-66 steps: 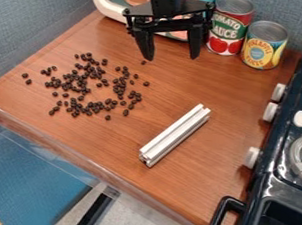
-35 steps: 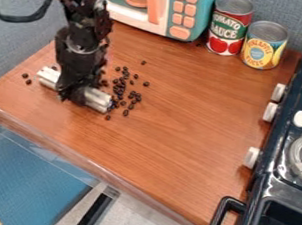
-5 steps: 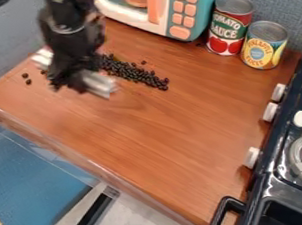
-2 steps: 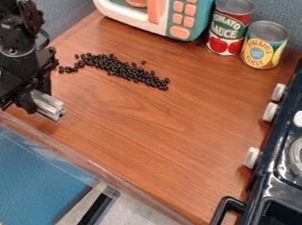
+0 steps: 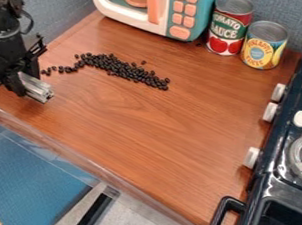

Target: Sweep into pile

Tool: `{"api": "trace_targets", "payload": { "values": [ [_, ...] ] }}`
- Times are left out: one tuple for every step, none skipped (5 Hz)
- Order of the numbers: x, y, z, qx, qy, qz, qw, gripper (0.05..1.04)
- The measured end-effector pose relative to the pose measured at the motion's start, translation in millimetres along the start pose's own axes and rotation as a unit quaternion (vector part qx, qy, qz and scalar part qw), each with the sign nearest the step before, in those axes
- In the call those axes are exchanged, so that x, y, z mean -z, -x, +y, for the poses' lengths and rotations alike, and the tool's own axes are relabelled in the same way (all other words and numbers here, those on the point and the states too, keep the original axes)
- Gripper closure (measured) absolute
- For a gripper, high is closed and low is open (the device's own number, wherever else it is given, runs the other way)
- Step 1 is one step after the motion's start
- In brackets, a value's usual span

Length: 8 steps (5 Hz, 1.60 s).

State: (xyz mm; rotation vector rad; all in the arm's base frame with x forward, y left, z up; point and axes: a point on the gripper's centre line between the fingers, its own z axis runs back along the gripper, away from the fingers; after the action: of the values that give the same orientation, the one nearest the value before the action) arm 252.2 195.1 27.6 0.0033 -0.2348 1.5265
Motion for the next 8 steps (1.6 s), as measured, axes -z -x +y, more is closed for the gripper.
{"api": "trace_targets", "payload": {
  "values": [
    [-0.7,-8.5,-0.3,0.041,-0.027,0.015,0.9987,0.698],
    [1.0,-11.4,6.4,0.071,-0.033,0.017,0.9968,0.698],
    [2.8,-2.4,18.6,0.110,-0.040,0.020,0.9929,0.698],
    [2.5,9.8,31.5,0.130,-0.036,0.023,0.9906,0.698],
    [1.8,15.3,35.7,0.134,-0.038,0.024,0.9900,0.698],
    [-1.9,12.2,30.8,0.128,-0.038,0.026,0.9908,0.698],
    [-0.3,6.4,18.0,0.116,-0.032,0.038,0.9920,0.698],
    [1.5,2.3,3.9,0.109,-0.027,0.059,0.9919,0.698]
  ]
}}
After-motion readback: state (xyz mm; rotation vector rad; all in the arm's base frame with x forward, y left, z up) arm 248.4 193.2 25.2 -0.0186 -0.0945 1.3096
